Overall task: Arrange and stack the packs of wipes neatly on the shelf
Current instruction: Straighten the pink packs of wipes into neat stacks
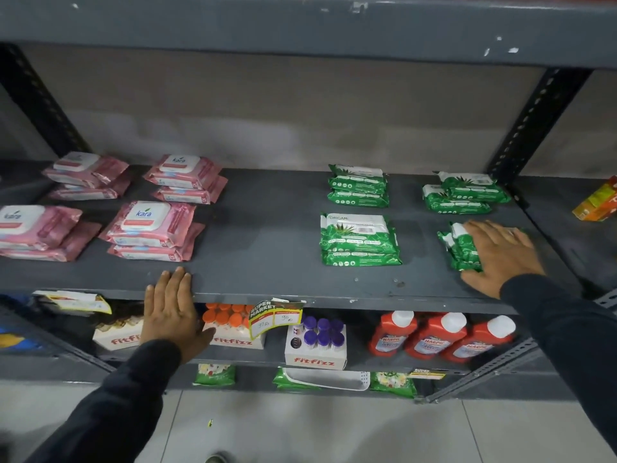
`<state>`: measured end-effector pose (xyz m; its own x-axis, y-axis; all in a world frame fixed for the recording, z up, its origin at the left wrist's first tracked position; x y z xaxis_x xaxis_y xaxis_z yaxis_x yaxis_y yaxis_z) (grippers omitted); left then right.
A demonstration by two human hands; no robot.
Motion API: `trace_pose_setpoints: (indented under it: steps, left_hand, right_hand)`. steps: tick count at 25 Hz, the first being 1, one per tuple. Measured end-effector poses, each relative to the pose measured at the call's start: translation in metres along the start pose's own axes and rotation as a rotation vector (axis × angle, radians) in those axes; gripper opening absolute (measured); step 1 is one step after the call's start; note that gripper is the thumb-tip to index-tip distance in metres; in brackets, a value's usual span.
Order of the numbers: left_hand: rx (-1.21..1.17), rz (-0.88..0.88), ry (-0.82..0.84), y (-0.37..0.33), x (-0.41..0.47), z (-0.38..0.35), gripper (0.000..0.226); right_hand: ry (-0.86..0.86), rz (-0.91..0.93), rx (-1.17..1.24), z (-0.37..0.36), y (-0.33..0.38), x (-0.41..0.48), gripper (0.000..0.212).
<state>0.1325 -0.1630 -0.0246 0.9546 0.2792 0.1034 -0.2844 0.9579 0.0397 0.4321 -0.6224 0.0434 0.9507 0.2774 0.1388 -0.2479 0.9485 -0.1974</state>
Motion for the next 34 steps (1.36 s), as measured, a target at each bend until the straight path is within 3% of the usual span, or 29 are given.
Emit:
trace_pose_setpoints:
  steps: [4,7,10,13,16,20,23,26,28,31,34]
  left_hand:
    - [0.017,-0.039,0.091,0.003,-0.002,-0.001,0.117]
    - [-0.024,-0.089,0.090,0.011,-0.005,0.000,0.109]
    - [-0.046,-0.121,0.080,0.013,-0.005,0.004,0.104]
    - [-0.064,-0.128,0.058,0.015,-0.004,0.005,0.101]
    - [-0.070,-0.149,0.077,0.018,-0.006,0.004,0.098]
    - [-0.171,-0.235,0.061,0.019,-0.005,0.019,0.085]
    - [-0.294,-0.419,-0.252,0.013,-0.003,0.064,0.055]
    - [-0.227,-0.379,-0.480,0.031,0.032,0.110,0.053]
    - [-0.130,-0.239,-0.401,0.060,0.076,0.123,0.062]
    - [-0.070,-0.138,-0.119,0.094,0.119,0.100,0.070]
    - [-0.129,-0.153,-0.147,0.097,0.118,0.081,0.066]
  right_hand:
    - [0.096,-0.038,-0.071,-0.001,-0.008,0.001,0.092]
    - [-0.043,-0.039,0.138,0.035,0.026,-0.005,0.086]
    - [-0.204,0.192,0.353,0.080,0.145,-0.044,0.084]
    - [-0.162,0.483,0.366,0.083,0.282,-0.085,0.071]
    - [-0.046,0.397,0.402,0.066,0.340,-0.073,0.058]
    - [0.107,0.255,0.366,0.026,0.349,-0.045,0.061]
    - [0.114,0.271,0.314,0.022,0.353,-0.045,0.062]
    - [0.114,0.267,0.297,0.024,0.353,-0.045,0.062]
    - [0.119,0.269,0.293,0.024,0.352,-0.044,0.062]
    - [0.124,0.262,0.298,0.022,0.352,-0.044,0.062]
    - [0.126,0.258,0.302,0.020,0.351,-0.043,0.062]
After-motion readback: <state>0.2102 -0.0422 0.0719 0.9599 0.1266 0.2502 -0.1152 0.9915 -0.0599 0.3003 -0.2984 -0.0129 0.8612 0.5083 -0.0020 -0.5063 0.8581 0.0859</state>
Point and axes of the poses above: each hand's wrist, its own x-axis towards the middle knuckle, its own z-axis out of the back of the hand, y = z × x, the point moved 9 cm from there along x, towards the middle knuckle, and after that the axes turned 12 degrees about -z, right-handed, at the moved point
